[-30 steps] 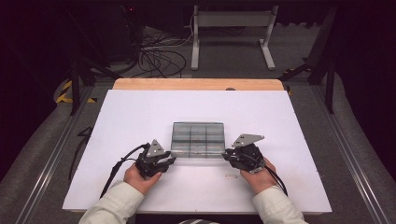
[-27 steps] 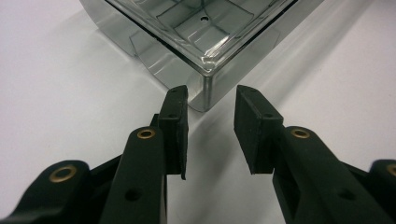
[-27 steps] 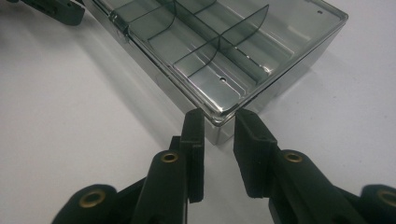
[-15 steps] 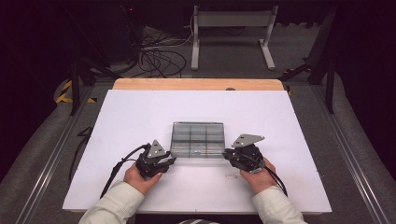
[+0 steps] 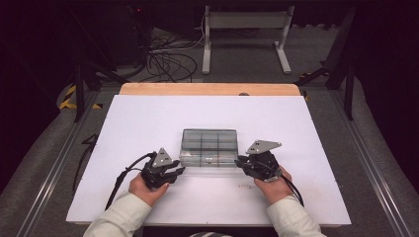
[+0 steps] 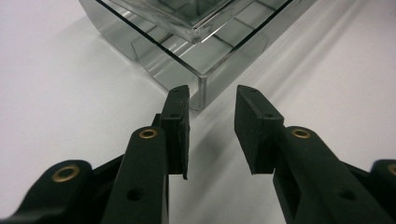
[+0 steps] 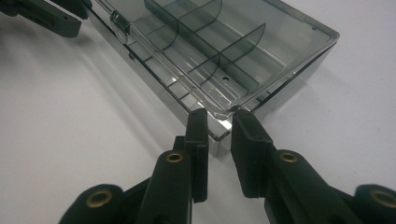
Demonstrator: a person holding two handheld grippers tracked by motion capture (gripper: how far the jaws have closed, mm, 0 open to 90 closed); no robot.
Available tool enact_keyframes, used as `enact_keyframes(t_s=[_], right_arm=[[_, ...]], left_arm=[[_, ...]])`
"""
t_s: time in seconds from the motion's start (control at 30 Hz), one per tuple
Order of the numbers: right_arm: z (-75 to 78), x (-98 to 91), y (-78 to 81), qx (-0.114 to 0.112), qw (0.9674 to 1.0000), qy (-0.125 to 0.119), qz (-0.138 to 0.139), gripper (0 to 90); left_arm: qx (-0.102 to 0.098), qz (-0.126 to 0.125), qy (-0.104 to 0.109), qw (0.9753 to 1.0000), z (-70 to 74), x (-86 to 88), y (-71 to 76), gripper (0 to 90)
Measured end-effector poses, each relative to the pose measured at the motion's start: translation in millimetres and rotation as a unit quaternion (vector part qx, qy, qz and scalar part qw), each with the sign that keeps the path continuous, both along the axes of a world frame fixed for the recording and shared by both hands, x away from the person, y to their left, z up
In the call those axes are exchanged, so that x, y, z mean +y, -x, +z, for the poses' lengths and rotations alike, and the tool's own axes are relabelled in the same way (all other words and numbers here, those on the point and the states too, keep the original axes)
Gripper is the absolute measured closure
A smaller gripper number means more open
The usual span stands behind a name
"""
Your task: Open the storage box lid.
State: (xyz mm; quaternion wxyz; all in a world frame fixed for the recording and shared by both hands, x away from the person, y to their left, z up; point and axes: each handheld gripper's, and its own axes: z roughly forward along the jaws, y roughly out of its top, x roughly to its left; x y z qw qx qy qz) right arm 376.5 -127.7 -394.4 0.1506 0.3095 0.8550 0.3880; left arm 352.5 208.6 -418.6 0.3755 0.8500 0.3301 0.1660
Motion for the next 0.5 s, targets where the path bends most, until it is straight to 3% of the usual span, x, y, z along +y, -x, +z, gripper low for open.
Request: enact_keyframes(t_s=[0.23, 0.33, 0.5], right_arm=[[5.5, -0.7, -0.7, -0.002, 0.9999, -0.011, 0.001, 75.9], [7.9, -1.1, -1.0, -0.005, 0.9999, -0.016, -0.002, 75.9], [9.4, -0.4, -1.6, -0.004, 0.9997, -0.024, -0.002, 75.8]], left_arm=[[-0.017, -0.009, 0.035, 0.9992, 12.4, 4.8, 4.5, 75.3], [-0.014, -0.012, 0.050, 0.9986, 15.6, 4.1, 4.2, 81.4], [-0.007, 0.007, 0.080, 0.9967, 17.2, 2.8, -0.5, 84.8]])
